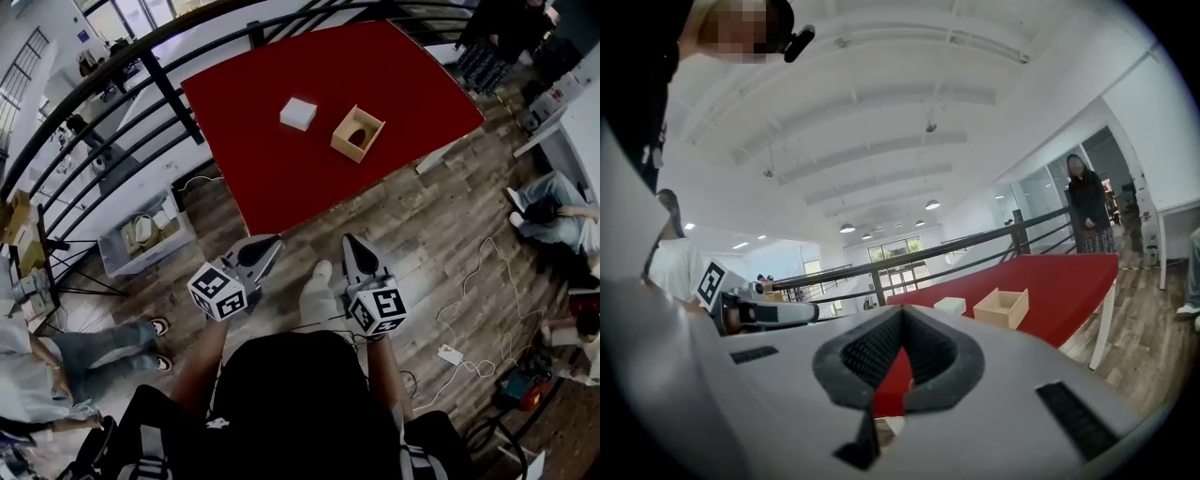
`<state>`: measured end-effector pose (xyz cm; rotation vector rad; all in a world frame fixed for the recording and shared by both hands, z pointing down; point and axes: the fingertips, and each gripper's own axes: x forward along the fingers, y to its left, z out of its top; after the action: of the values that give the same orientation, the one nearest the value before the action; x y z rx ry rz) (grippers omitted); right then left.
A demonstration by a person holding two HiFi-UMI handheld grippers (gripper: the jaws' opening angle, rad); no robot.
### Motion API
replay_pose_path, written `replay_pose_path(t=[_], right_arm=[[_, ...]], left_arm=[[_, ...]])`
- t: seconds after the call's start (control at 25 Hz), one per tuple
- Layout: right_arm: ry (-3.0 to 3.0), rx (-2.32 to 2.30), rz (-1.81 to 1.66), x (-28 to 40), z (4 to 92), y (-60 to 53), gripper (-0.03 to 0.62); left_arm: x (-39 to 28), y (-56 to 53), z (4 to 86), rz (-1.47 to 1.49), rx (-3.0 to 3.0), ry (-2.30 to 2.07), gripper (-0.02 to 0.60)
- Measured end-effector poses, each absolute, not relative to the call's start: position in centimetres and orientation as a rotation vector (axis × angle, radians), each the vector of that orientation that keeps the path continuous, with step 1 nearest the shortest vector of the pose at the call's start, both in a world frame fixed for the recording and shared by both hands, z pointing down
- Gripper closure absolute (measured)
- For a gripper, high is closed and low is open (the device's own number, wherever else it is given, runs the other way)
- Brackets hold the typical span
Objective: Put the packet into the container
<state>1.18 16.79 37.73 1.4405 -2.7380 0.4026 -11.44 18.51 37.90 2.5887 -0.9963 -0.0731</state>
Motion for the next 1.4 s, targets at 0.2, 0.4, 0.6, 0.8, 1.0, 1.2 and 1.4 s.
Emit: replay_pose_path(t=[0.2,0.4,0.6,0.8,1.0,1.2,1.4], right_arm=[[-2.753,1.400,0.418,3.7,37.0,8.0,0.573],[-2.765,1.352,0.441,5.5,37.2,0.8,0.574],[-2.763,1.324,0.482,6.7,38.3,-3.9,0.573],[-2.756,1.342,0.504,7.6,38.9,-7.5,0.574],[-2.724,1.367,0.531,7.9,40.0,-9.9,0.573],[-2.671,1.391,0.580,7.9,41.7,-12.4,0.573],[-2.627,1.396,0.579,6.6,42.8,-14.4,0.574]], left_arm=[[-9.3,9.1,36.6,-0.079,2.581,-1.034,0.572],[-7.7,2.1,36.7,-0.060,2.550,-1.070,0.572],[-6.6,-2.4,38.5,-0.009,2.504,-1.111,0.572],[-6.8,-6.8,39.9,0.041,2.464,-1.198,0.572],[-8.1,-11.7,42.2,0.098,2.393,-1.295,0.545],[-10.0,-17.4,46.7,0.200,2.287,-1.348,0.332],[-13.1,-23.7,52.0,0.336,2.179,-1.444,0.157]])
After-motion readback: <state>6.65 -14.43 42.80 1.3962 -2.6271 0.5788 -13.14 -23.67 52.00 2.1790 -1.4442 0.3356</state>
